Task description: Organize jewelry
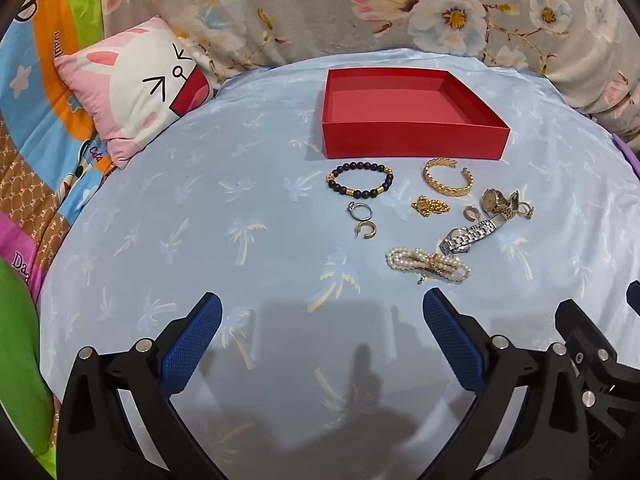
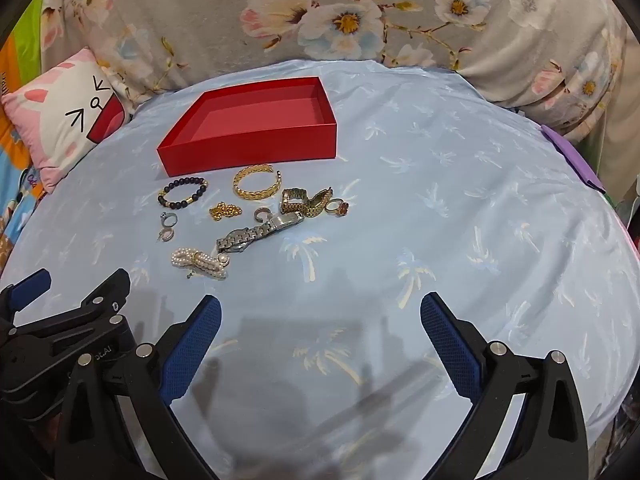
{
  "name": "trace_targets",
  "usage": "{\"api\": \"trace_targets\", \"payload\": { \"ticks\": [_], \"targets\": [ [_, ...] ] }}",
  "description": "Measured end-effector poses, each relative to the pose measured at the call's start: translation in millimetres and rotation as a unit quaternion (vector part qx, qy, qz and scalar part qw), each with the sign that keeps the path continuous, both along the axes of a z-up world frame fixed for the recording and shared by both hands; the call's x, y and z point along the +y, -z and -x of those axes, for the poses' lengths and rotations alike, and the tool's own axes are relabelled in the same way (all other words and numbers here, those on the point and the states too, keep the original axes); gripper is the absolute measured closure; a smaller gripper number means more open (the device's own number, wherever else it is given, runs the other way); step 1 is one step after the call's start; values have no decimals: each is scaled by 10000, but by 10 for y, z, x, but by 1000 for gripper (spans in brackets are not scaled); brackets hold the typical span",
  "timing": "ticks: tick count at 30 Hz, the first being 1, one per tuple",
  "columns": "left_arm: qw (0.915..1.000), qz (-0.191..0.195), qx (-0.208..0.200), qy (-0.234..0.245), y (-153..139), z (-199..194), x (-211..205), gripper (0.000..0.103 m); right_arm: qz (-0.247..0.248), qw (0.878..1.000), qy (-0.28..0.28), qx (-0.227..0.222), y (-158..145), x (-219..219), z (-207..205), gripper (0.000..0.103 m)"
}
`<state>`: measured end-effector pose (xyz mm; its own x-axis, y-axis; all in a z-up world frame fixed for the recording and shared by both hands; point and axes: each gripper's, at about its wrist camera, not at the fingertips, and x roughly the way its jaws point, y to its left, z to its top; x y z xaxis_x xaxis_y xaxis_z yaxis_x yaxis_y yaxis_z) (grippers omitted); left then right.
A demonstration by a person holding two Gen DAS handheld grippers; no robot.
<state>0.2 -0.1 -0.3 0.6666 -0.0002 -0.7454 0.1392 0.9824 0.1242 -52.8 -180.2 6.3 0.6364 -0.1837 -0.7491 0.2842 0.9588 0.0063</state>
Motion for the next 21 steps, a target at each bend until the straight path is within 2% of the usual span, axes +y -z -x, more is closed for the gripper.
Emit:
{"api": "trace_targets", "payload": {
  "ticks": [9,21],
  "targets": [
    [9999,118,38,-30,-1,-31,68,5,-29,10000,-3,20,9,14,-13,5],
    [10000,59,-3,-4,29,-11,11,5,-27,10000,-10,-3,6,4,-10,5]
  ]
}}
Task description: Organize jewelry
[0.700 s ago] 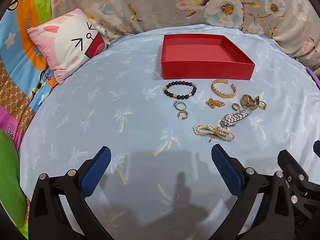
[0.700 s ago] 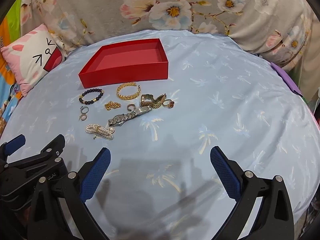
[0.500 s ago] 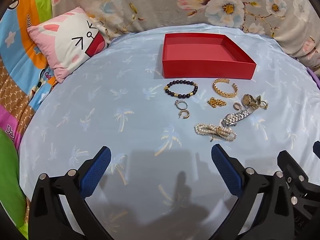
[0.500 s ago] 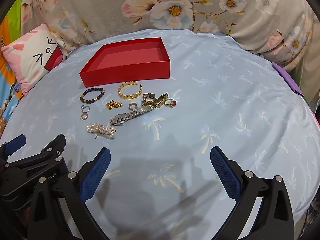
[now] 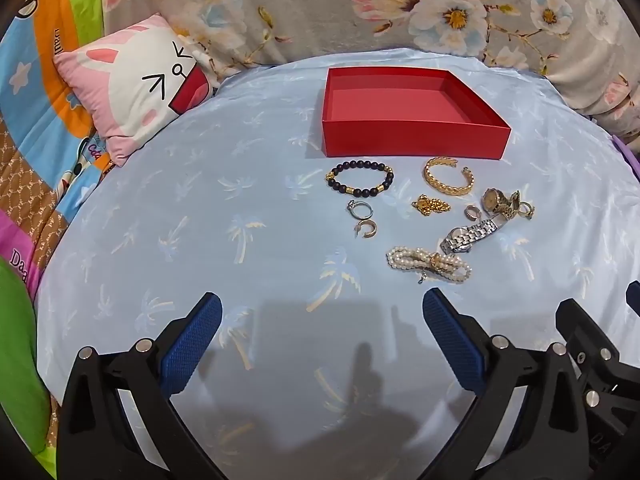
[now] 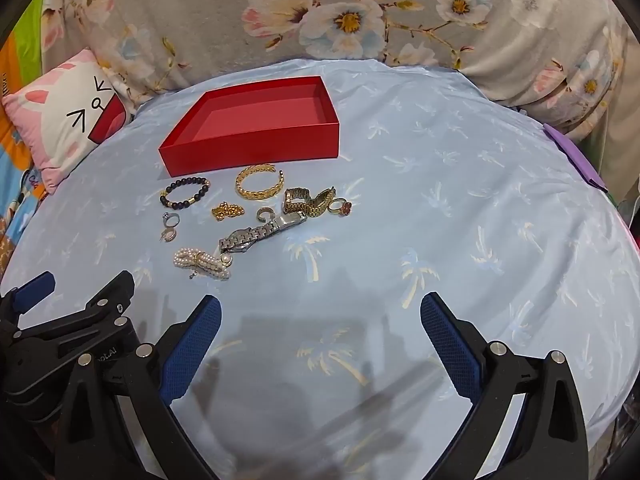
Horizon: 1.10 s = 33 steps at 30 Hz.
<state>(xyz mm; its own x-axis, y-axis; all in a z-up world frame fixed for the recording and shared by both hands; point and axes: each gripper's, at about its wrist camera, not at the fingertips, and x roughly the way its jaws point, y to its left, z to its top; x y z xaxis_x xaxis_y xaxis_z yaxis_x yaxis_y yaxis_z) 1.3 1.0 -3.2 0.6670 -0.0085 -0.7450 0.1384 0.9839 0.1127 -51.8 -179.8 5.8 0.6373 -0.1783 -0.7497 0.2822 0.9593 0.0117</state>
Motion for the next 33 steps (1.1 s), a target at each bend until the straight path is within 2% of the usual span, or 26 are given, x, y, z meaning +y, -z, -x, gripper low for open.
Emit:
{"api": "trace_targets", "payload": {
  "ticks": [33],
  "targets": [
    [10000,26,-13,-48,5,28,15,5,-24,10000,-26,-16,-5,27,-6,5]
  ]
}}
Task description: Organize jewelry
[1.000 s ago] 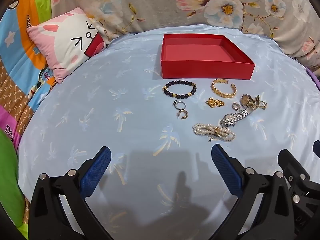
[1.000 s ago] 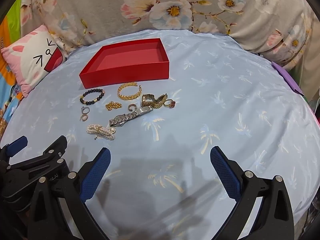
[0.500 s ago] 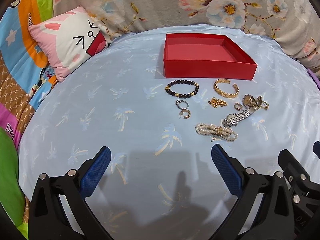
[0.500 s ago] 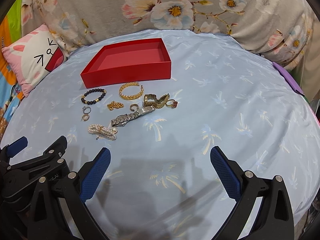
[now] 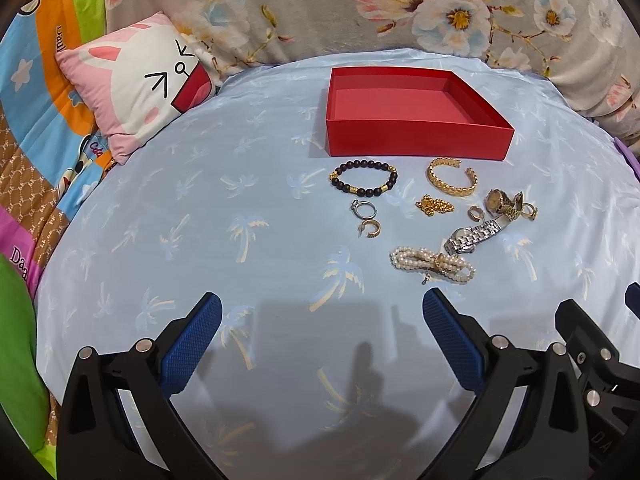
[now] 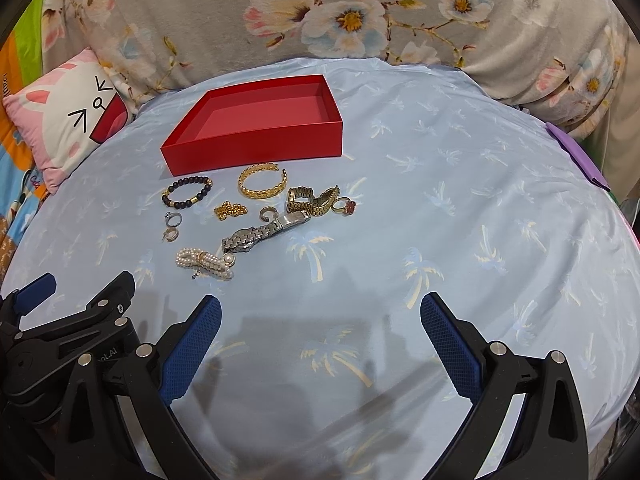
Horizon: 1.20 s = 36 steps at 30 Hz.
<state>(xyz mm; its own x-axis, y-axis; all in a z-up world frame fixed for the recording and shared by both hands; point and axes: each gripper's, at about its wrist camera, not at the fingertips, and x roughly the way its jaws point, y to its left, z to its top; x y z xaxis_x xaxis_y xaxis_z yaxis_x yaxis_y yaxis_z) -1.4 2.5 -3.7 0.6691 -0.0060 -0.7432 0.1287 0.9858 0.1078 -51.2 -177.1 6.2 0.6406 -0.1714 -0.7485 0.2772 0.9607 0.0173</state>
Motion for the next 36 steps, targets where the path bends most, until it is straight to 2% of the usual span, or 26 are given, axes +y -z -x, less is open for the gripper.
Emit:
{"api": "trace_targets", "payload": {
  "ticks": [36],
  "targets": [
    [10000,5,24,9,15,-53,-1,6,-37,10000,0,11,10,-8,-17,5]
  ]
}}
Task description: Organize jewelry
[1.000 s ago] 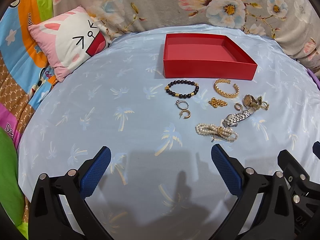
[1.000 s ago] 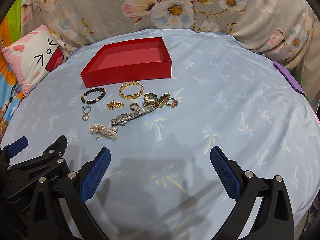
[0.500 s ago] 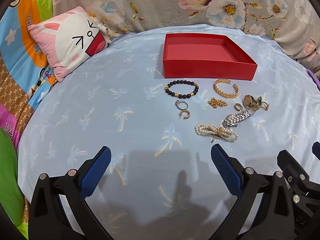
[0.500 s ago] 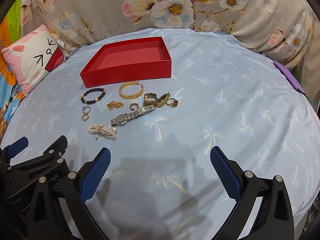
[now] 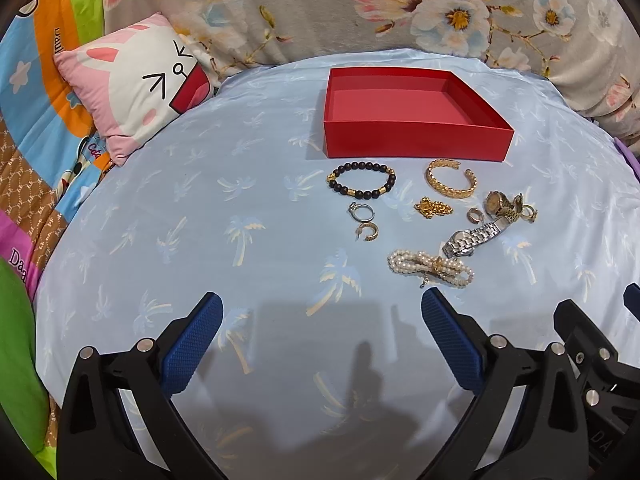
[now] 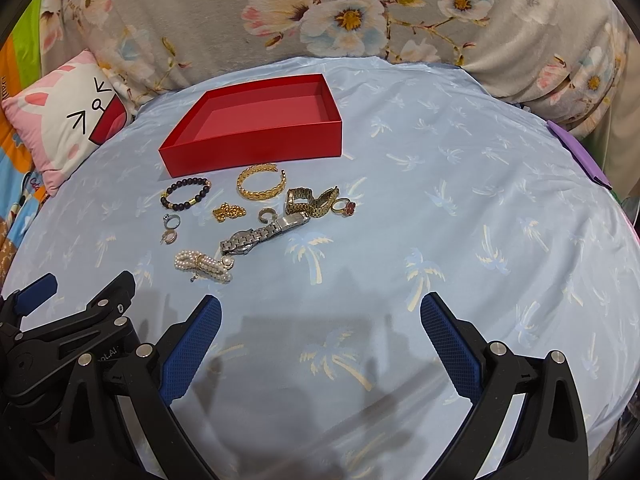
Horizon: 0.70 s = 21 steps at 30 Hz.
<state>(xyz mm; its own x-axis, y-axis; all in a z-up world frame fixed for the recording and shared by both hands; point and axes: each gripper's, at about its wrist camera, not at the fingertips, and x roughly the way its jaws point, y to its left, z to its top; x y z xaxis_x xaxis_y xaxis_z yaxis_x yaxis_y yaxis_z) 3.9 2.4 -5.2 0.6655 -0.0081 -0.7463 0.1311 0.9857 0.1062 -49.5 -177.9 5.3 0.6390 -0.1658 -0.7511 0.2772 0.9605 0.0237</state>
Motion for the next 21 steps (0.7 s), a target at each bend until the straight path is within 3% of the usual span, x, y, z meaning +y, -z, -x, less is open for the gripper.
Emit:
{"api": "trace_targets", "payload": {
  "ticks": [13,21],
  "targets": [
    [9997,133,191,59,39,-102,-11,6,7,10000,34,28,14,-32,-22,5],
    [9990,159,345,-245,123,-284,185,6,-241,9997,-91,51,78,-171,-177,5]
  ]
}}
